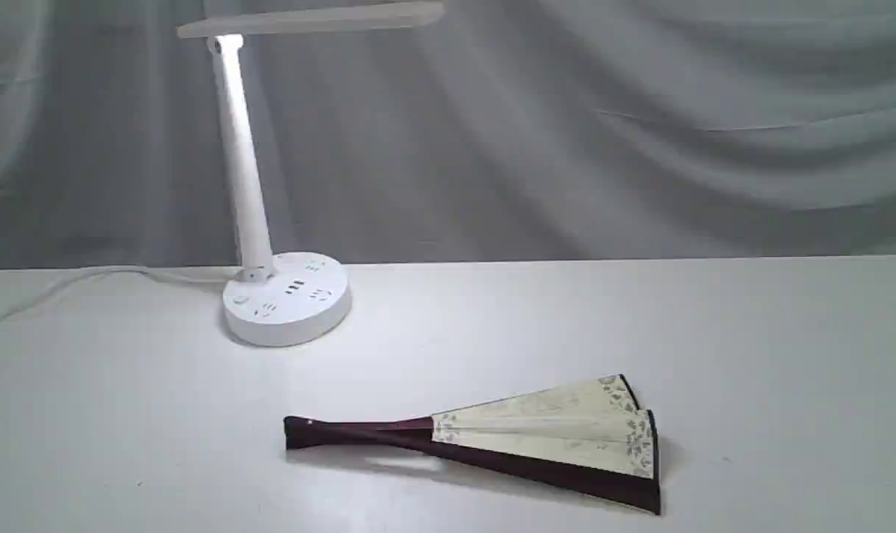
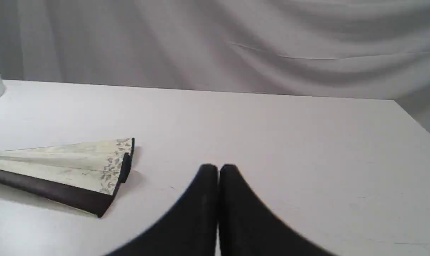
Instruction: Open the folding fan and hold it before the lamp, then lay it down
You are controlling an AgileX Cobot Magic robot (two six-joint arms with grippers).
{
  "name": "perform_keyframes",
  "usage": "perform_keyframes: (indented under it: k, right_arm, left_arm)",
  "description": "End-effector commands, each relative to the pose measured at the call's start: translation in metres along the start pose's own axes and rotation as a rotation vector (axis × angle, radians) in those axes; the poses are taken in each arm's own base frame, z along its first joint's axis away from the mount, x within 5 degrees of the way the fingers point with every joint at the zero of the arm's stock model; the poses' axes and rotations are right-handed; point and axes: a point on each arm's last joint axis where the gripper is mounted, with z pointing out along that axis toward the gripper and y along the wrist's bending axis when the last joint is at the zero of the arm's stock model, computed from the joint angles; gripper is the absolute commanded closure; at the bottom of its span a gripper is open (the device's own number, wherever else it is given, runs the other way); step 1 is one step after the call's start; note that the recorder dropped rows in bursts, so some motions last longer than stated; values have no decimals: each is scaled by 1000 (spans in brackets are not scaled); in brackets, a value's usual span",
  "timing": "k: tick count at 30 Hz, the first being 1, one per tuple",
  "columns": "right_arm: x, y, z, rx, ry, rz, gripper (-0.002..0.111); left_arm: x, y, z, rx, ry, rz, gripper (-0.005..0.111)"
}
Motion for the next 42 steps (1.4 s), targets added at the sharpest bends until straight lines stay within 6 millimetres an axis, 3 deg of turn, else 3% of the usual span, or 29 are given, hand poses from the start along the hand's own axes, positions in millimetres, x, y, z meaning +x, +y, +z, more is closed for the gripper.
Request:
perform_keyframes:
  k: [1,14,17,23,28,33,42]
  right_arm:
    - [0,0,0,0,-12,-2,108]
    - [0,0,0,0,-12,0,108]
    - [-1,0,0,1,-23,-2,108]
    - [-14,-1,-1,6,-166,62,108]
    - [-26,-1,-5,-3,-210,127,108]
    - [-61,-2,-19,-12,-282,124,108]
    - [-91,-1,-43,-37,-159,66,108]
  left_arm:
    - [1,0,0,-3,-2,-4,107]
    - [1,0,0,-2,-6,-4,107]
    - [-1,0,0,5,-23,-84,107]
    - [-8,-1,-1,15,-85,-142,107]
    - [-39,-1,-10,24,-161,-149,107]
    - [-67,-2,-23,30,-170,-147,107]
    - [-105,-5,-53,55,-78,-202,107]
